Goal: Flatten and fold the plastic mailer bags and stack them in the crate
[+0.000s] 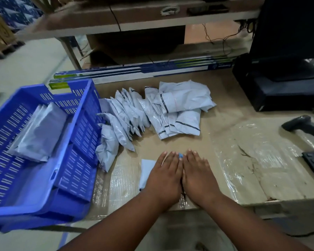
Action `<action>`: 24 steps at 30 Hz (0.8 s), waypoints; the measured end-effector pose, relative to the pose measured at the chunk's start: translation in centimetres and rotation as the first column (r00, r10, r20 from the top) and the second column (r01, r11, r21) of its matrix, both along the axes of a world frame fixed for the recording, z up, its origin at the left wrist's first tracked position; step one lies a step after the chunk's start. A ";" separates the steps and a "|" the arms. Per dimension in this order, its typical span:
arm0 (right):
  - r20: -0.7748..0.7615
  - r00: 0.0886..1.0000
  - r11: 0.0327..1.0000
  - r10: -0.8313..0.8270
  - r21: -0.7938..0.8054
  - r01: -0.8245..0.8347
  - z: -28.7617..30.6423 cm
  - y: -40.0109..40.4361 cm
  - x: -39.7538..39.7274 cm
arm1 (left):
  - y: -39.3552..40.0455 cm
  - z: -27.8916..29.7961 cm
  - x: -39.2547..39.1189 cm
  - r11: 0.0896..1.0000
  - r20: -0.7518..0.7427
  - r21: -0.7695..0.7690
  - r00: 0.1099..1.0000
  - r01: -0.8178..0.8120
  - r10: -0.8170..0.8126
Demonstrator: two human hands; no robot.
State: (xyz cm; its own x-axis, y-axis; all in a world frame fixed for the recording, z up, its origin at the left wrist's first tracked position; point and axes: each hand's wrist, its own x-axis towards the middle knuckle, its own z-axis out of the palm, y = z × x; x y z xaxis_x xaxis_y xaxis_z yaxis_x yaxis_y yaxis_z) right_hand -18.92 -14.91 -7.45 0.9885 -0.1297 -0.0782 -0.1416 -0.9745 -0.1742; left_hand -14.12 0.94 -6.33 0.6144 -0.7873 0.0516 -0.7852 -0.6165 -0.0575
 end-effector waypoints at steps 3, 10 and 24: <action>0.005 1.000 0.999 -0.010 -0.050 0.010 -0.5 0.1 0.0 | 0.4 0.1 0.0 0.997 -0.030 0.068 0.999 -0.037 0.039; 0.035 0.999 0.998 0.007 -0.057 -0.005 -0.9 0.2 0.1 | 0.8 -1.4 0.2 0.999 -0.062 -0.013 0.997 -0.047 0.046; -0.086 0.995 0.998 0.040 -0.040 -0.044 0.4 -0.3 0.4 | 2.8 -2.9 1.8 0.961 -0.315 -0.270 0.949 -0.060 -0.029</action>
State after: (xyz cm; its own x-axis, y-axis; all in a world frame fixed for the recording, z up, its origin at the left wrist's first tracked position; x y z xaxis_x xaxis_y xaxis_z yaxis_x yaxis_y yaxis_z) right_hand -18.51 -15.21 -7.10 0.9830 -0.0929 -0.1582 -0.1129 -0.9861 -0.1223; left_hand -12.29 3.70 -9.23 0.6463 -0.7602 0.0658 -0.7257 -0.5856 0.3612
